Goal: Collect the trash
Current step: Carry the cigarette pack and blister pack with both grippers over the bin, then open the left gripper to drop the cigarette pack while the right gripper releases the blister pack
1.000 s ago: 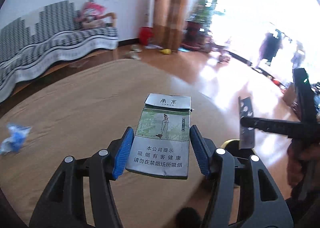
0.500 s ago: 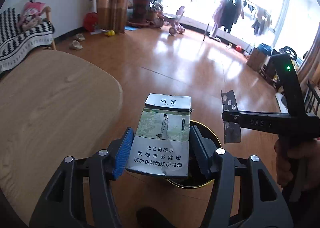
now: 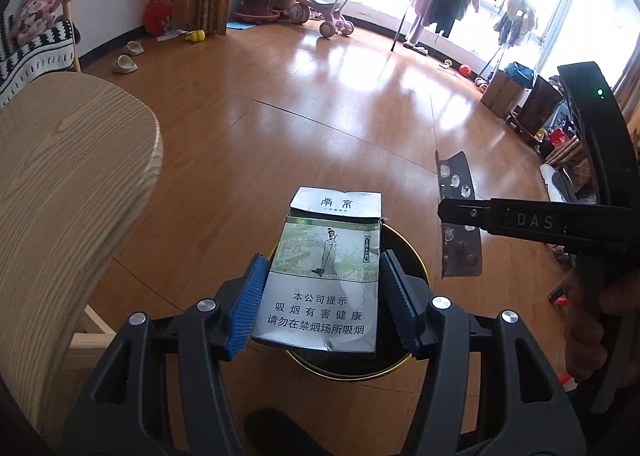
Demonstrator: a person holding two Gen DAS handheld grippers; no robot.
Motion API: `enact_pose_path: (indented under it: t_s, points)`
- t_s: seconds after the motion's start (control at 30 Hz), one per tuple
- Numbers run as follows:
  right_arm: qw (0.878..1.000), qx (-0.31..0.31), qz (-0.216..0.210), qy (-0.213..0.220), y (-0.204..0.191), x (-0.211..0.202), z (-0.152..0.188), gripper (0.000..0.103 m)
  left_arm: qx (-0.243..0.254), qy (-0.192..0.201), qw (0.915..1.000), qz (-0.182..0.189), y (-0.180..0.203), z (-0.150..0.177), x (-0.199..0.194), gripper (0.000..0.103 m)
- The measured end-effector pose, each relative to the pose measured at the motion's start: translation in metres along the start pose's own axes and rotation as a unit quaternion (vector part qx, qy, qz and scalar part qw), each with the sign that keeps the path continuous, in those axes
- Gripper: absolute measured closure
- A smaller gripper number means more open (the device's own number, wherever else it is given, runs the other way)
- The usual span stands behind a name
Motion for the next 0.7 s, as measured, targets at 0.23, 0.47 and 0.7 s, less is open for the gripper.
enact_pose_path:
  t_s: [0.23, 0.47, 0.7]
  points:
    - [1.000, 0.009, 0.000, 0.001, 0.002, 0.000, 0.001, 0.072, -0.007, -0.008, 0.9999, 0.013, 0.002, -0.001, 0.004, 0.027]
    - [1.000, 0.003, -0.003, -0.005, -0.003, 0.003, 0.000, 0.071, -0.008, 0.000, 0.9999, 0.013, -0.002, -0.005, -0.004, 0.026]
    - [1.000, -0.007, -0.004, -0.013, -0.009, 0.006, -0.001, 0.069, -0.005, 0.018, 0.9998, 0.008, -0.008, -0.007, -0.024, 0.023]
Point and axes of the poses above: each gripper's, at about its wrist camera, not at the fingertips, and x roughly the way its jaws point, y to its right, z to its underside, the point moved 3 cm from there along x, roughly the way its jaws point, and after that the axes turned 11 degrees about -x, right-handed, at the moved point
